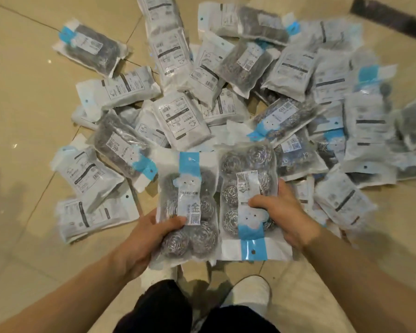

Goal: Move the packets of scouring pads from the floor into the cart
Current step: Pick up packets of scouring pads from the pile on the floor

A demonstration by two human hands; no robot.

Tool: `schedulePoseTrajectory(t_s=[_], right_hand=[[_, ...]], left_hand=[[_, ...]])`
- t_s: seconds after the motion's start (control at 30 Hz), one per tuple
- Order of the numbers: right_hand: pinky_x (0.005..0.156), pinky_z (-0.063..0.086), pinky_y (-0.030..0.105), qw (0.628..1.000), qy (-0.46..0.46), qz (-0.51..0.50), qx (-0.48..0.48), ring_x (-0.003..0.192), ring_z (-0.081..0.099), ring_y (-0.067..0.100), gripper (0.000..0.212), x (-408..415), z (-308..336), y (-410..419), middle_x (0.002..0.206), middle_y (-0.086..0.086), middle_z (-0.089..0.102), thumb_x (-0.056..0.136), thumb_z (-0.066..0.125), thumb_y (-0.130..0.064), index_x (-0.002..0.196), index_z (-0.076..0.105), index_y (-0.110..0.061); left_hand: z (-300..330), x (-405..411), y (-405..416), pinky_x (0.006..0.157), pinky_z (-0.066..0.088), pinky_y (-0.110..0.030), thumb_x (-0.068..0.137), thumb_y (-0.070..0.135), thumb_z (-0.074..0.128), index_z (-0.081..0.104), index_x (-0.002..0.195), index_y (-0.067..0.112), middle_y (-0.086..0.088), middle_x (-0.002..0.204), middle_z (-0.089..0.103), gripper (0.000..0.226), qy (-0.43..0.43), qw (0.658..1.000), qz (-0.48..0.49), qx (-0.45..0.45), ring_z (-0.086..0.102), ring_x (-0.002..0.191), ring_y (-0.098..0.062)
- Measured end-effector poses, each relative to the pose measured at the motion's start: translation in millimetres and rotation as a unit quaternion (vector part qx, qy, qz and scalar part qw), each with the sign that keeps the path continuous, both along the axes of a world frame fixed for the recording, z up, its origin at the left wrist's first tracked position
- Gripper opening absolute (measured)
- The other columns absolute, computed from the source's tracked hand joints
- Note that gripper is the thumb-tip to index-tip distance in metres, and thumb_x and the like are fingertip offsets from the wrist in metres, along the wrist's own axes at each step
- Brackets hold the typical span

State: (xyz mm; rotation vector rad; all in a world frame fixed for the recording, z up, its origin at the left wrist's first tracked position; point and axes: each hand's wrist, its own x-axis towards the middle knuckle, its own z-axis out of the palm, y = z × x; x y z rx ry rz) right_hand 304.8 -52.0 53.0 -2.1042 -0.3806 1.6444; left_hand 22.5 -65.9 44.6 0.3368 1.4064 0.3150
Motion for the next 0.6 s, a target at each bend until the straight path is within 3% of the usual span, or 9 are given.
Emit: schedulePoseTrajectory(t_s=[0.13,0.33,0.47,0.53,0.6], right_hand=[[0.080,0.063,0.038,0.999,0.031,-0.032,-0.007,0.098,0.078,0.022,0.061,12,118,-56,0.112,0.003,0.080,0.086,0.079,0.003,0.138,0.059,-0.020],[0.096,0.061,0.045,0.986,0.038,-0.152,0.054,0.108,0.078,0.022,0.052,20,315,-123,0.119,0.001,0.080,0.087,0.083,-0.009,0.133,0.064,-0.024],[0.089,0.063,0.039,0.959,0.043,-0.258,0.109,0.108,0.077,0.027,0.042,8,438,-165,0.116,0.003,0.081,0.089,0.078,-0.004,0.128,0.069,-0.019],[0.084,0.065,0.034,0.947,0.044,-0.288,0.133,0.108,0.077,0.027,0.041,7,488,-180,0.117,0.005,0.081,0.091,0.076,-0.004,0.130,0.068,-0.016],[0.089,0.064,0.038,0.941,0.038,-0.300,0.154,0.110,0.076,0.027,0.039,5,525,-191,0.118,0.005,0.080,0.092,0.076,-0.005,0.128,0.069,-0.016]], left_hand=[[114,2,2,0.079,0.065,-0.035,0.085,0.005,0.076,0.064,0.130,0.007,-0.017,0.118,0.078,0.046,-0.010,0.996,-0.089,0.028,0.077,0.103,-0.035],[324,17,24,0.081,0.064,-0.029,0.082,0.009,0.074,0.060,0.132,0.010,-0.012,0.120,0.078,0.052,-0.027,0.976,-0.201,0.082,0.076,0.109,-0.031],[467,28,17,0.069,0.060,-0.017,0.087,0.005,0.071,0.062,0.122,0.020,-0.002,0.112,0.081,0.039,-0.038,0.961,-0.246,0.119,0.079,0.094,-0.014],[520,39,14,0.075,0.058,-0.022,0.083,0.009,0.071,0.061,0.119,0.024,0.003,0.108,0.082,0.040,-0.042,0.949,-0.278,0.143,0.079,0.092,-0.010],[560,48,14,0.078,0.058,-0.025,0.083,0.008,0.070,0.061,0.122,0.020,0.001,0.105,0.082,0.041,-0.037,0.937,-0.304,0.170,0.079,0.090,-0.012]])
